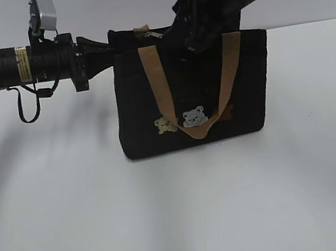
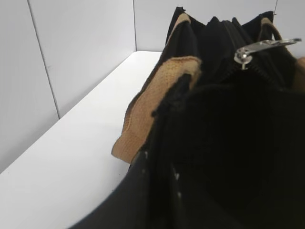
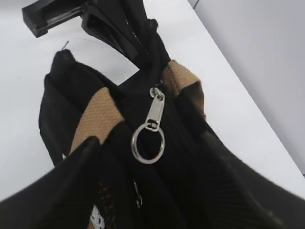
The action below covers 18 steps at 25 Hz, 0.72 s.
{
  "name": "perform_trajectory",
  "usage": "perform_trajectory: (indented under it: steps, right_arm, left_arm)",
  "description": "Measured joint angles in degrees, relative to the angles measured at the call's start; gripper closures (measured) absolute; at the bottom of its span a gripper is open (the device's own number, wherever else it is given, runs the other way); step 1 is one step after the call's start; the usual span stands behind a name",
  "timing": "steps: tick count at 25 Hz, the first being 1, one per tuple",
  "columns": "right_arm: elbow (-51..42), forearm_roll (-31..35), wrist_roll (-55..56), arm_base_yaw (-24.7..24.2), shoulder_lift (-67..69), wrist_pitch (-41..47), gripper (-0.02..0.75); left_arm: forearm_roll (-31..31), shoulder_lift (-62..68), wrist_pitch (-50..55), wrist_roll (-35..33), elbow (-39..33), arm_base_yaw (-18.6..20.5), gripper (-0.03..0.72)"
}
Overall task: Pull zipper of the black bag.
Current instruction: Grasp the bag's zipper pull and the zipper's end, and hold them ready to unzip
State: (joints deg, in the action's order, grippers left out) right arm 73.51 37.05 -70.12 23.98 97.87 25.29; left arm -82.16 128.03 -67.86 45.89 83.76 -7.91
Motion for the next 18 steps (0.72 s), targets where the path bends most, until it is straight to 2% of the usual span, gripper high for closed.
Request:
perform_trajectory:
  steps: [13, 16, 18]
  right_arm:
    - [1.28, 0.0, -0.24, 0.12, 4.56, -1.25, 0.267]
    - [1.28, 0.0, -0.24, 0.12, 4.56, -1.61, 0.316]
    - [1.28, 0.0, -0.24, 0.12, 4.56, -1.86, 0.376]
  left_arm:
    - [-0.05, 0.0, -0.04, 0.0, 0.0, 0.0, 0.655]
    - [-0.05, 0.0, -0.04, 0.0, 0.0, 0.0, 0.655]
    - [-0.05, 0.0, -0.04, 0.0, 0.0, 0.0, 0.655]
